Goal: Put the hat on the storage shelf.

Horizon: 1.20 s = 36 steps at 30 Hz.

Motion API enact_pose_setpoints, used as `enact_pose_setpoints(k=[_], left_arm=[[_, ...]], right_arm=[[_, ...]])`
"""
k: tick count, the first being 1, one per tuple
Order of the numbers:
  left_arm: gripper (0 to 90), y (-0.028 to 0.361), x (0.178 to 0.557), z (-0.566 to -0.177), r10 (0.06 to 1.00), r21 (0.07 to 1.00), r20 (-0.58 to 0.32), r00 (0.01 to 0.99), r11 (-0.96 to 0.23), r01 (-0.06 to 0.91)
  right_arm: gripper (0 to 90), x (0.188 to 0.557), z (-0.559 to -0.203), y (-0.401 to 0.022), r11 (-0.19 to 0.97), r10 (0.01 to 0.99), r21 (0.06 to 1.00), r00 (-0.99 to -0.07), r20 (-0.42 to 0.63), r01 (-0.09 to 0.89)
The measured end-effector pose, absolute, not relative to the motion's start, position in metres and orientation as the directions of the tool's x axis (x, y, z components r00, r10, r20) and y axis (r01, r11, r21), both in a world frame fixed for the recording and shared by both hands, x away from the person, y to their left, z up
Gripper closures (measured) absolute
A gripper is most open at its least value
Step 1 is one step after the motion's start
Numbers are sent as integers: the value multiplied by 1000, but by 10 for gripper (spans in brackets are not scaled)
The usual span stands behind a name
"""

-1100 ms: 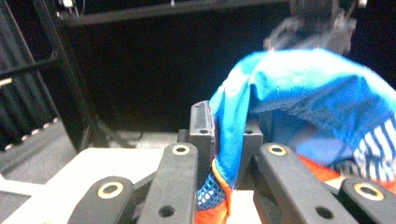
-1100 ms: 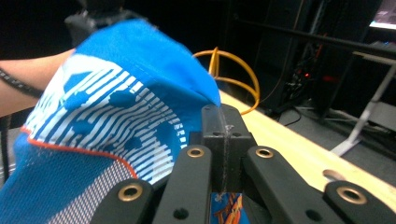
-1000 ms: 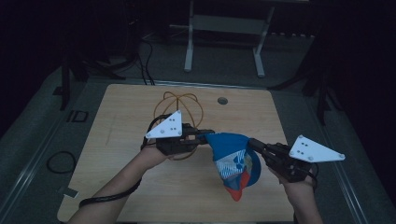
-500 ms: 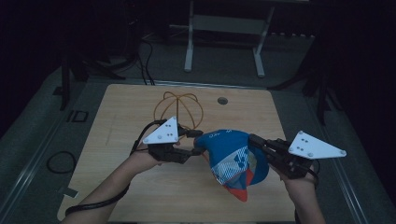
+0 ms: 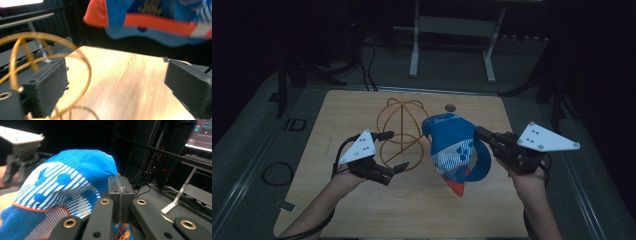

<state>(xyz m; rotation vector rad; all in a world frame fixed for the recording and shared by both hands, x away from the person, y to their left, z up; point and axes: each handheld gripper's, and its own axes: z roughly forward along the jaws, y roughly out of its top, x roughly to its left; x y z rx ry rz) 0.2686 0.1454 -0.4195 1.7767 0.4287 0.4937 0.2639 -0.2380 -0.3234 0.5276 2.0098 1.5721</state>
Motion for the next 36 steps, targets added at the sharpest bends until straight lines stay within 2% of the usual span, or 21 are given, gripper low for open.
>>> enact_pose_setpoints(k=[8,18,25,31,36], left_arm=[[37,173,252,-453,656,974,111,747,-221,49],[41,195,239,-509,751,964,102,653,-236,121],[42,208,233,-534,784,968,66,617,-201,152],[46,219,231,-538,809,974,48,586,-167,152],[46,223,231,-542,816,976,31,578,-149,157]], right_arm=[[900,291,-309,-218,230,598,973,-787,-155,-17],[900,327,-285,-166,239,578,971,-799,-166,-29],[900,351,-280,-121,268,550,963,-818,-169,-19],[900,363,-280,-83,290,513,957,-840,-176,-23],[900,377,-296,-59,313,491,950,-859,-145,19]])
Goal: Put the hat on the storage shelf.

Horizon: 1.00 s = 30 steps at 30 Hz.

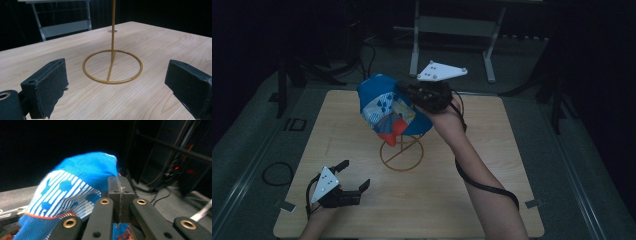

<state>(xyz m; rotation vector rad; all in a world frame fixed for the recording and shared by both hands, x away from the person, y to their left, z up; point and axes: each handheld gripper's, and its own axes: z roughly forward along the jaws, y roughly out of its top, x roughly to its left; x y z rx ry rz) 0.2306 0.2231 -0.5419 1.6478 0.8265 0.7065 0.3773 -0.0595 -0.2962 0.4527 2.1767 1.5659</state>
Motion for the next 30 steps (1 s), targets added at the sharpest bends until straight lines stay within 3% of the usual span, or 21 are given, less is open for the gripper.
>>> enact_pose_setpoints(k=[10,30], left_arm=[[50,222,232,-547,804,973,13,594,-148,179],[50,220,234,-550,800,969,9,600,-155,192]], right_arm=[[900,390,-329,-49,359,473,929,-875,-101,87],[900,389,-355,-91,325,501,936,-864,-47,138]])
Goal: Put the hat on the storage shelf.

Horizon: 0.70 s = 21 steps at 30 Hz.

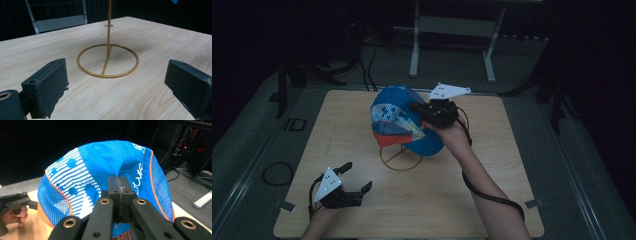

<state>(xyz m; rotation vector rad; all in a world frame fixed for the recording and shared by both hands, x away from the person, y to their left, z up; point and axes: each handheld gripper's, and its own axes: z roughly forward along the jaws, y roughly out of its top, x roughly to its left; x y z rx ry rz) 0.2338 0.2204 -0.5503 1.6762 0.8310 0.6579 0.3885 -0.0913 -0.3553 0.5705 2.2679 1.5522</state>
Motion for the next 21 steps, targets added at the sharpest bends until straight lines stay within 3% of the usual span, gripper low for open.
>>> enact_pose_setpoints(k=[4,21], left_arm=[[50,220,233,-550,799,970,8,601,-153,191],[50,220,234,-551,793,971,-2,609,-143,190]], right_arm=[[895,389,-359,-91,318,499,936,-866,-29,152],[633,379,-355,-98,276,499,951,-866,-17,140]])
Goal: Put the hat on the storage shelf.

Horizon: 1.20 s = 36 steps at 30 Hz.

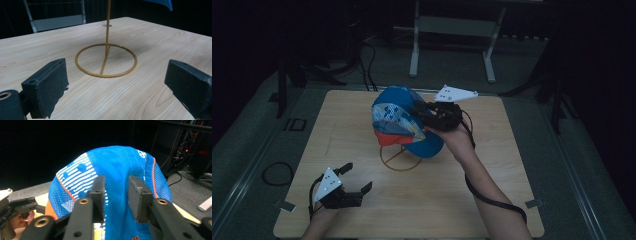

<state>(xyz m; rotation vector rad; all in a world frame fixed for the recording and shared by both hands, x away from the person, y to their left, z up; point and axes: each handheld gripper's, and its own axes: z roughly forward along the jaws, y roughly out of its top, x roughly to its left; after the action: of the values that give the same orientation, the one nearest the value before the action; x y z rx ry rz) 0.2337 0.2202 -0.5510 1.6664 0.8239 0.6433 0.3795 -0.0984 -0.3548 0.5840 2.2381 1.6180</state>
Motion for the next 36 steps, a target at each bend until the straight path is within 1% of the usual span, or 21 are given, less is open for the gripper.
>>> enact_pose_setpoints(k=[4,6,9,10,12,13,19,21,23,24,28,31,36], left_arm=[[50,220,233,-552,794,971,-4,608,-143,193],[50,221,234,-552,794,971,-9,608,-138,194],[50,221,234,-553,797,971,-11,605,-136,197],[50,221,234,-553,798,971,-12,603,-135,198],[50,221,234,-554,798,970,-14,602,-134,200],[50,221,234,-554,799,970,-17,601,-133,204],[50,220,235,-556,795,968,-9,607,-146,204],[50,220,235,-556,796,968,-13,605,-142,208],[50,220,235,-556,797,968,-19,604,-137,210],[50,220,235,-556,797,968,-19,604,-135,210],[50,220,236,-557,798,968,-21,602,-135,212],[50,220,236,-557,798,968,-23,602,-132,212],[50,221,236,-558,799,967,-26,601,-132,216]], right_arm=[[577,376,-356,-103,262,502,955,-865,-12,139],[537,371,-356,-108,260,514,957,-857,-25,128],[471,365,-357,-118,248,519,960,-855,-20,128],[462,363,-358,-122,242,519,962,-855,-16,129],[411,361,-359,-129,237,520,962,-854,-9,134],[403,359,-359,-132,235,523,963,-853,-9,134],[246,351,-368,-149,222,527,963,-850,16,155],[210,347,-373,-155,218,528,963,-849,19,157],[152,344,-378,-161,216,504,963,-863,30,159],[147,342,-381,-164,225,488,961,-872,29,158],[139,338,-393,-172,229,479,956,-876,52,182],[140,336,-404,-178,231,483,954,-874,60,193],[141,332,-430,-184,279,502,933,-863,59,226]])
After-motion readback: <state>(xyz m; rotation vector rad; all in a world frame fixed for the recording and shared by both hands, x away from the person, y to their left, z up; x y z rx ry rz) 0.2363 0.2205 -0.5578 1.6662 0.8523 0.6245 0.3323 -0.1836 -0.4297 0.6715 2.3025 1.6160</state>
